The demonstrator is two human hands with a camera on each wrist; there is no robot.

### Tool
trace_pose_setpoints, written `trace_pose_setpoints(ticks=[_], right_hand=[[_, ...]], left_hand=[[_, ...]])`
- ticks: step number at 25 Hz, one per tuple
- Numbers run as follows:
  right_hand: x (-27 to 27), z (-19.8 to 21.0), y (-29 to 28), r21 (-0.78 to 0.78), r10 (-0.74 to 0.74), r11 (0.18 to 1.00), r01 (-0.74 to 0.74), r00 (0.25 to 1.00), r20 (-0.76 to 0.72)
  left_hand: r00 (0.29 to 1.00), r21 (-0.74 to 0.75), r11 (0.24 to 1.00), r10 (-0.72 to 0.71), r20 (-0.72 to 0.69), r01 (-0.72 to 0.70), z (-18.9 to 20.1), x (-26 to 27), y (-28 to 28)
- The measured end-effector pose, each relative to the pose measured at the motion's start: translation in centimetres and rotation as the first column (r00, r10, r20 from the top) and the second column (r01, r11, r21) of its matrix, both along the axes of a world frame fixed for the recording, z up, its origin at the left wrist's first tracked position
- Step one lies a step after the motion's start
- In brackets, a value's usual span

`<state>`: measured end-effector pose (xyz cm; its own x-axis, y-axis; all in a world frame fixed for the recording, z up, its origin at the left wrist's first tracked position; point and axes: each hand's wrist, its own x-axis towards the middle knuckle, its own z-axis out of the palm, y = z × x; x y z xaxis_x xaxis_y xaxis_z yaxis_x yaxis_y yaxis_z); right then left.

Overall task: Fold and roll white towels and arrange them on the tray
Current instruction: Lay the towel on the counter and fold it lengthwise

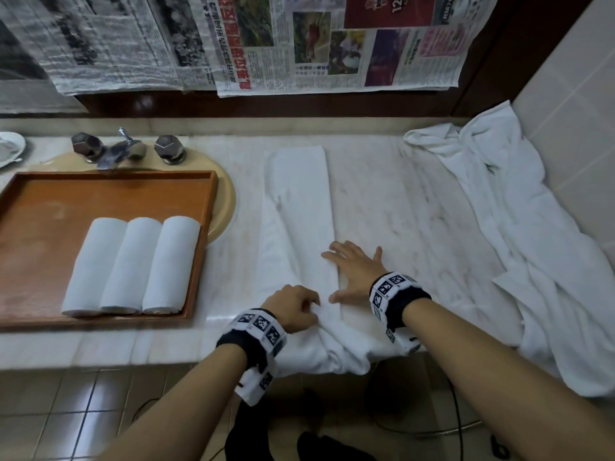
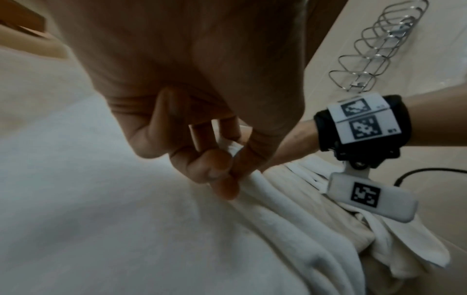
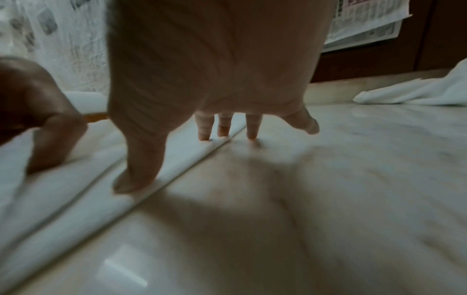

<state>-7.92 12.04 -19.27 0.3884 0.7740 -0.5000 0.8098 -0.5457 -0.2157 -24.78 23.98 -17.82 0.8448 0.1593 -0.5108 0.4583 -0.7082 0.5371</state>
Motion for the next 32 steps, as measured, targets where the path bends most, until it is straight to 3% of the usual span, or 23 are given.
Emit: trace_pose_setpoints(ticks=[2,8,14,20,24,28,30,32], right_hand=[[-0.3,-0.1,-0.4,-0.074,0.016,0.997,-0.018,1.0,-0.014],[-1.3,-0.1,-0.3,-0.089,-0.037,0.995,0.036,0.999,-0.01],[-1.5,0.0,-0.1,-0.09,-0.068,0.994,0.065,0.997,-0.026],[-1.6,0.2,0.0,-0.096,-0.081,0.992,0.078,0.996,-0.025],[-1.6,0.2,0.1,-0.105,-0.084,0.991,0.081,0.996,-0.03],[-1.9,0.6,0.2,-0.12,-0.097,0.989,0.091,0.995,-0.038],[-2.5,0.8,0.1,-0.128,-0.123,0.985,0.117,0.992,-0.035],[-4.0,1.1,-0.1,-0.086,-0.206,0.975,0.204,0.978,-0.023]], left_hand=[[0.999,-0.037,0.999,0.015,-0.034,-0.017,0.2,-1.2,1.0],[0.999,-0.273,0.96,-0.053,0.01,0.054,1.4,-1.9,-1.1],[0.981,-0.267,0.946,0.154,-0.122,-0.182,0.9,-5.3,1.1],[0.958,-0.267,0.924,0.237,-0.162,-0.273,0.4,-6.1,0.9],[0.949,-0.252,0.931,0.204,-0.242,-0.265,0.2,-8.0,3.2],[0.961,-0.203,0.948,0.208,-0.182,-0.244,0.3,-8.4,2.7],[0.928,-0.229,0.904,0.325,-0.182,-0.362,-0.2,-8.7,2.4],[0.83,-0.309,0.772,0.493,-0.262,-0.556,-0.4,-9.1,1.7]])
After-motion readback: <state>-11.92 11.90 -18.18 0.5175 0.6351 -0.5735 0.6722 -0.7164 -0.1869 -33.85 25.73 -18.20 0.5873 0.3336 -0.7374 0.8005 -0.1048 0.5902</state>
